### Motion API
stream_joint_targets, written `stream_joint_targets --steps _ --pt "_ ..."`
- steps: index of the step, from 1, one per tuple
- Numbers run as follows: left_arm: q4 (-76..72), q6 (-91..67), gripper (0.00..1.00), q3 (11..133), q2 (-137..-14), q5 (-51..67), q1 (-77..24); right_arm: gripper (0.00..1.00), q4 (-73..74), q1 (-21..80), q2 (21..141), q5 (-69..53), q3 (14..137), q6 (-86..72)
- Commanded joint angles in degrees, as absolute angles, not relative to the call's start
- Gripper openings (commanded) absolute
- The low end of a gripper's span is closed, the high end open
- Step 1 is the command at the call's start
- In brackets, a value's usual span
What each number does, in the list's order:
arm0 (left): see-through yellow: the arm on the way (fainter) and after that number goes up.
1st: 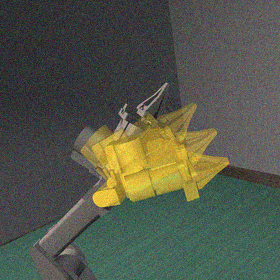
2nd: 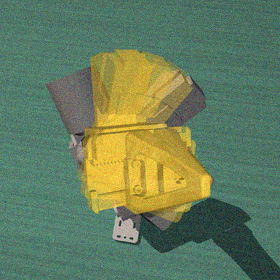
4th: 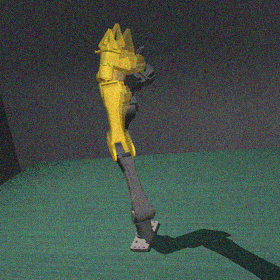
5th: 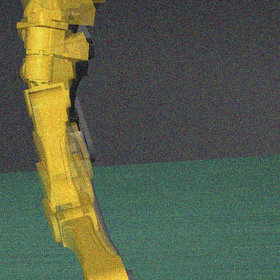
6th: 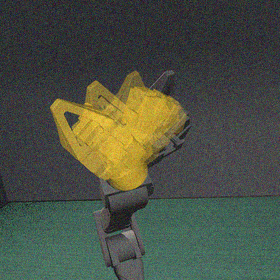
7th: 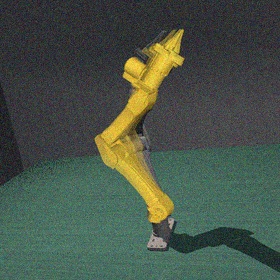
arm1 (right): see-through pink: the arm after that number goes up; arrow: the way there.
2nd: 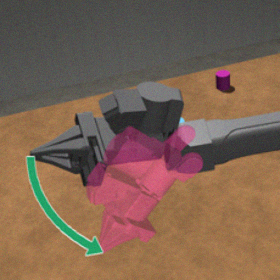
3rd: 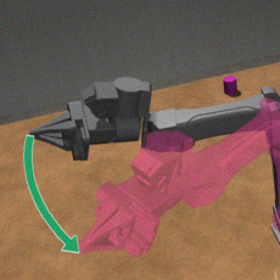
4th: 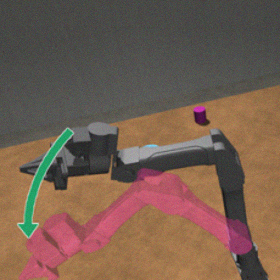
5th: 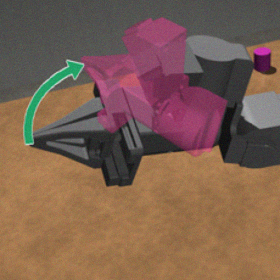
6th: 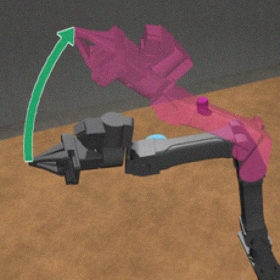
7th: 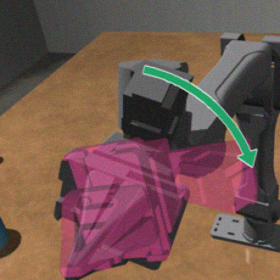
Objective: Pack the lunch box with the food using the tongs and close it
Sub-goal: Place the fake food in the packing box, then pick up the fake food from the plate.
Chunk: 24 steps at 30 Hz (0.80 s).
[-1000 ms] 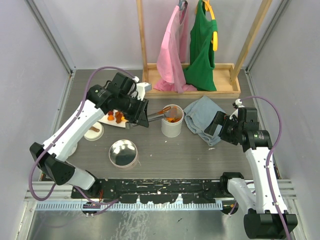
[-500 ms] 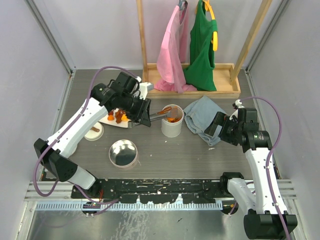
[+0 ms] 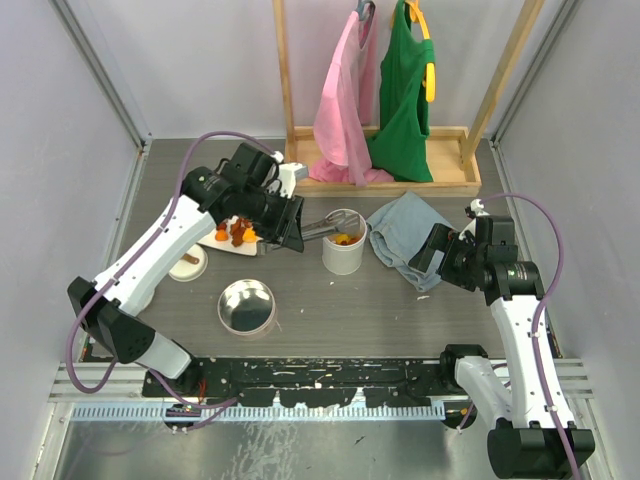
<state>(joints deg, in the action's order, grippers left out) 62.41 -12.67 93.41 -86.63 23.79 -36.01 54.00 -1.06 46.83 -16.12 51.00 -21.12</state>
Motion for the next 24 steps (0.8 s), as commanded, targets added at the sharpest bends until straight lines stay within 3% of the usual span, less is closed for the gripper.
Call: stream_joint_targets --steps 1,16,24 --pt "59.5 -12.7 0.41 96.2 -84.3 24.1 -36.3 0.99 51.9 -0.6 46.4 -15.6 51.6 -21.1" --pt "56.6 -13.6 0.36 92.6 -75.8 7.9 -35.1 0.99 51.8 -0.6 46.6 -15.9 51.9 -21.1" --pt "57.4 -10.2 0.36 90.3 -68.5 1.5 -29.9 0.99 51.7 -0.6 46.5 -15.9 51.8 -21.1"
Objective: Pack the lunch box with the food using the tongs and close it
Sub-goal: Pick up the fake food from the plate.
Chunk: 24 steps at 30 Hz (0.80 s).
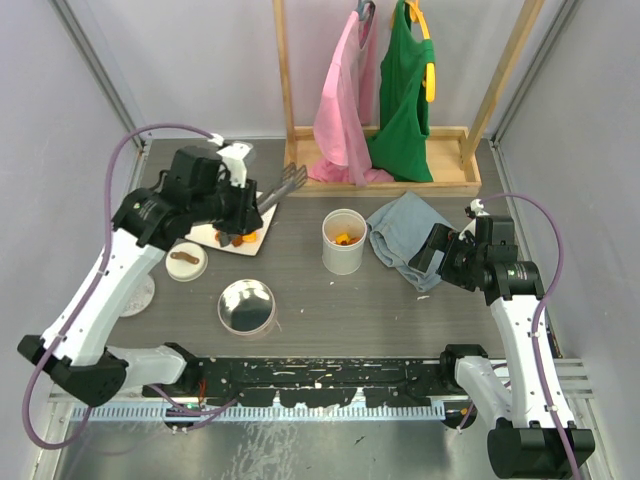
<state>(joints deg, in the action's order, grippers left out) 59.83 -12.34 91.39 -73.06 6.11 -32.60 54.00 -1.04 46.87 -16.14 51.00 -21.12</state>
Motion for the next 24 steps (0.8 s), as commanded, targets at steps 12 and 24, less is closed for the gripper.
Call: stream_joint_targets --steps 12,24 --pt "57.9 -11.4 0.4 83.6 -66.1 -0.3 -19.1 0.99 51.9 -0.6 46.4 -15.8 51.8 -21.1" --pt "58.6 -12.0 0.41 83.0 -75.6 3.5 -7.5 0.99 52.0 -0.6 46.3 -15.6 51.9 -21.1"
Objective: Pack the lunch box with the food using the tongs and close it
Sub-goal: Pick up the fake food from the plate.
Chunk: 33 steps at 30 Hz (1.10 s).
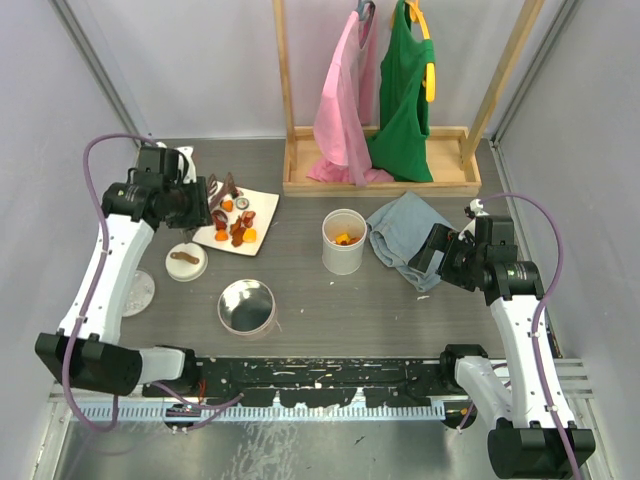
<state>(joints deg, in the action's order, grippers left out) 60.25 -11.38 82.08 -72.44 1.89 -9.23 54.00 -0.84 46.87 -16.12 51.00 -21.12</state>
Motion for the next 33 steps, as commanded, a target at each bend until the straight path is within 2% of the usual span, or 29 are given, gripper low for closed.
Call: stream_joint_targets --steps 1,11,33 --pt "58.2 -12.4 0.41 83.2 -76.6 3.5 -7.3 0.99 52.0 -0.6 46.4 -15.5 52.0 -21.1" --pt "55.3 -15.4 0.41 87.1 -87.5 3.3 -6.0 0.99 52.0 -0.6 46.3 -15.2 51.9 -21.0" --pt "54.6 -21.2 0.4 97.2 -99.6 4.6 -4.3 0.99 52.0 -0.6 46.2 -15.2 52.1 -20.9"
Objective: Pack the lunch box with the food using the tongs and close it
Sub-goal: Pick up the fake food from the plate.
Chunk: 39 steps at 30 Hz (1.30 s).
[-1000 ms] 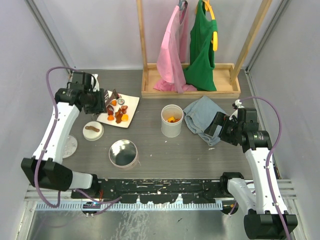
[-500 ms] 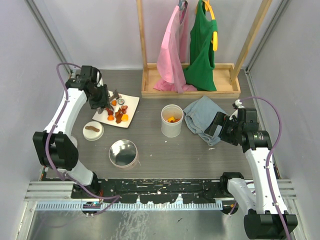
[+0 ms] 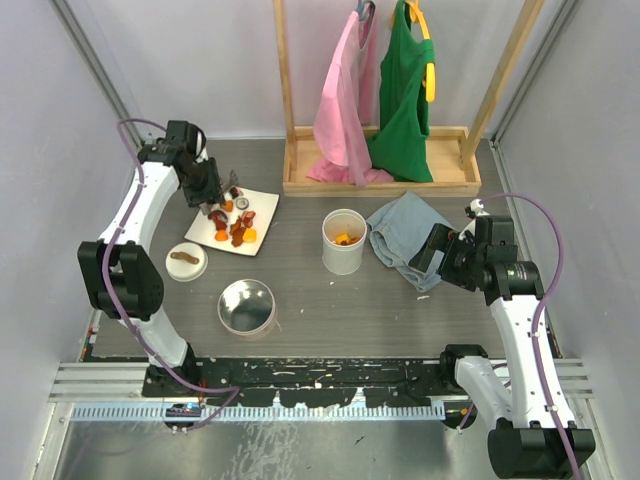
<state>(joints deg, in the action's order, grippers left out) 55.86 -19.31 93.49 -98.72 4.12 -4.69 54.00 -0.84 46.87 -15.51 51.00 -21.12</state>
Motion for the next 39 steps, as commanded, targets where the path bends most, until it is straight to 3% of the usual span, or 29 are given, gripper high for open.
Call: stream_joint_targets --steps 1,24,39 --pt "54.6 -21.4 0.4 97.3 -99.8 4.4 -4.3 0.99 52.0 -0.6 46.2 -15.2 52.2 -20.9" --pt "55.7 -21.9 0.38 98.5 -107.0 4.4 -4.8 0.99 51.9 -0.6 46.4 -15.5 52.3 -20.9" --pt "54.7 -20.2 0.21 95.0 -103.6 6.9 -4.8 0.99 51.9 -0.6 46.0 -15.2 51.7 -21.0"
